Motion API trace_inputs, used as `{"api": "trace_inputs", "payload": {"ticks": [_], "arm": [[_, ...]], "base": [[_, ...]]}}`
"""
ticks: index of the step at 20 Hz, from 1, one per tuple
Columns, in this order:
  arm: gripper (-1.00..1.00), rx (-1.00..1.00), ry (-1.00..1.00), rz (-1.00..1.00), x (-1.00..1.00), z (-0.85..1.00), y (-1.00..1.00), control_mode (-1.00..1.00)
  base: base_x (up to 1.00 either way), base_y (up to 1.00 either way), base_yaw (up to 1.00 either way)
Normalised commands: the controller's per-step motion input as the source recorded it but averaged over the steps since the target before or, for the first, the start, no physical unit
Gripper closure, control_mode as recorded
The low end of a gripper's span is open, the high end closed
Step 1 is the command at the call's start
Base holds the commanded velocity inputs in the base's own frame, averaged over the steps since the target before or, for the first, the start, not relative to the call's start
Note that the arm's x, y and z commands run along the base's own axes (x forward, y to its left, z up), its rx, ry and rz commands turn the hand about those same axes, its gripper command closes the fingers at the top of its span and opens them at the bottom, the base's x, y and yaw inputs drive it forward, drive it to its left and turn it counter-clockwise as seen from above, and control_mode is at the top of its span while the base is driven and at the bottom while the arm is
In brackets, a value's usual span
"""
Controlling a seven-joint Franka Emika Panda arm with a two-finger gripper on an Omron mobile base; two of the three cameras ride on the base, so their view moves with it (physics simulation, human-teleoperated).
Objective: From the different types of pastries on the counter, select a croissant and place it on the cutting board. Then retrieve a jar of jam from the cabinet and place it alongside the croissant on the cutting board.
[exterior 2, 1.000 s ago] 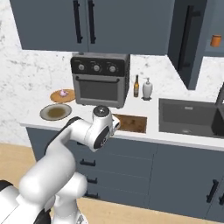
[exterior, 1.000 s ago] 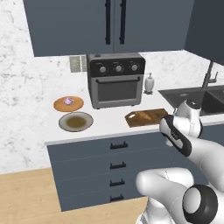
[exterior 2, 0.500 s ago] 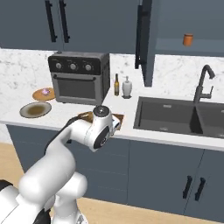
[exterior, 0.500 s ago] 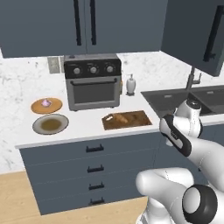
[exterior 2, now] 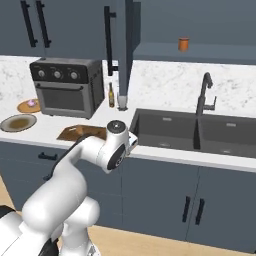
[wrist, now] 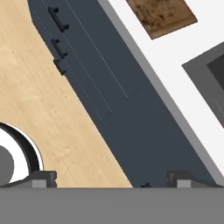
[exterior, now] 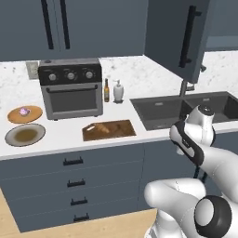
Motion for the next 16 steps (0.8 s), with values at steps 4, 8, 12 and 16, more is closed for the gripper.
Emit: {"api": "trace_inputs", "payload": {"ticks": [4,8,12,16], "arm": [[-1.00,0.00,0.00,0.00,0.00,0.00,0.00,1.00],[-1.00,0.00,0.00,0.00,0.00,0.00,0.00,1.00],[-1.00,0.00,0.00,0.00,0.00,0.00,0.00,1.00],[-1.00,0.00,0.00,0.00,0.00,0.00,0.00,1.00]], "base": [[-0.06,-0.50,0.00],[-0.03,-0.52,0.01],[0.00,-0.62,0.03],[0.00,-0.60,0.03]]}}
